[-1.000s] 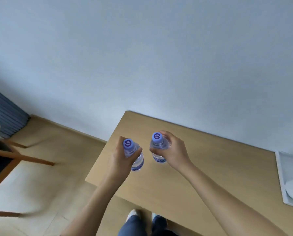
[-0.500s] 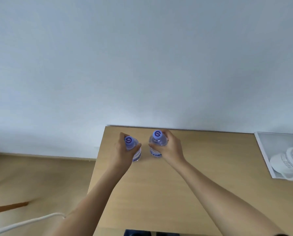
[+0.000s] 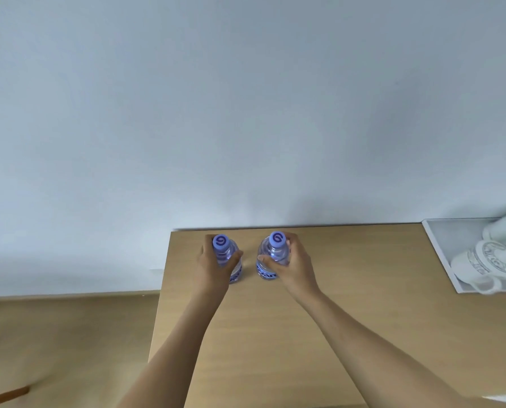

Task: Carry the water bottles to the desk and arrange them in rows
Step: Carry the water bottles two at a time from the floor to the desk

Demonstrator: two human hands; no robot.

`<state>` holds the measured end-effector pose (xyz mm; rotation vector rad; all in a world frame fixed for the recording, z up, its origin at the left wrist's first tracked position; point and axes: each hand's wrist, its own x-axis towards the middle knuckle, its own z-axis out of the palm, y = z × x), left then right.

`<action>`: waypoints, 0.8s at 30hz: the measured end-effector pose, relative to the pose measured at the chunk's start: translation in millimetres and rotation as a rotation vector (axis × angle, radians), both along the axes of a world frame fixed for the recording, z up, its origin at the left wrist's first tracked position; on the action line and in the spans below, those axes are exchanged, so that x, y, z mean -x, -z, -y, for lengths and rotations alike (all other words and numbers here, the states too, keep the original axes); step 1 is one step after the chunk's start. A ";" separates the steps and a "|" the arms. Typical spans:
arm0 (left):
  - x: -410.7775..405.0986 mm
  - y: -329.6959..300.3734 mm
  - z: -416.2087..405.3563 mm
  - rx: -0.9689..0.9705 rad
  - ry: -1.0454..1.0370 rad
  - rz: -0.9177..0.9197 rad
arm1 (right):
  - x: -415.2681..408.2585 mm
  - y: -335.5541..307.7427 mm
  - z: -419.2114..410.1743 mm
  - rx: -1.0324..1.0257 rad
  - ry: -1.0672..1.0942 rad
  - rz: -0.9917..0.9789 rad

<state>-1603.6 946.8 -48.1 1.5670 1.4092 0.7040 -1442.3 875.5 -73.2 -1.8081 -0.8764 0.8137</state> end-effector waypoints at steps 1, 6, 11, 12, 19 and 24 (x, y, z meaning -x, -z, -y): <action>0.1 0.0 -1.7 -0.006 0.009 -0.015 | 0.4 -0.2 -0.9 0.002 0.002 0.007; 0.4 -0.9 -2.5 -0.022 0.029 -0.053 | 3.9 -0.2 -2.0 0.009 0.022 0.010; -1.5 -3.1 0.8 0.032 0.017 0.032 | 9.9 -9.9 -2.3 0.032 0.049 -0.040; -0.4 -3.2 1.1 0.051 0.022 0.042 | 9.8 -11.4 -1.9 0.033 0.042 -0.031; 11.6 -1.8 25.5 0.077 -0.016 -0.133 | 9.2 -12.0 24.9 0.107 0.080 -0.041; 12.2 4.2 74.5 0.088 0.051 -0.215 | -0.8 -21.1 65.1 0.120 0.176 -0.013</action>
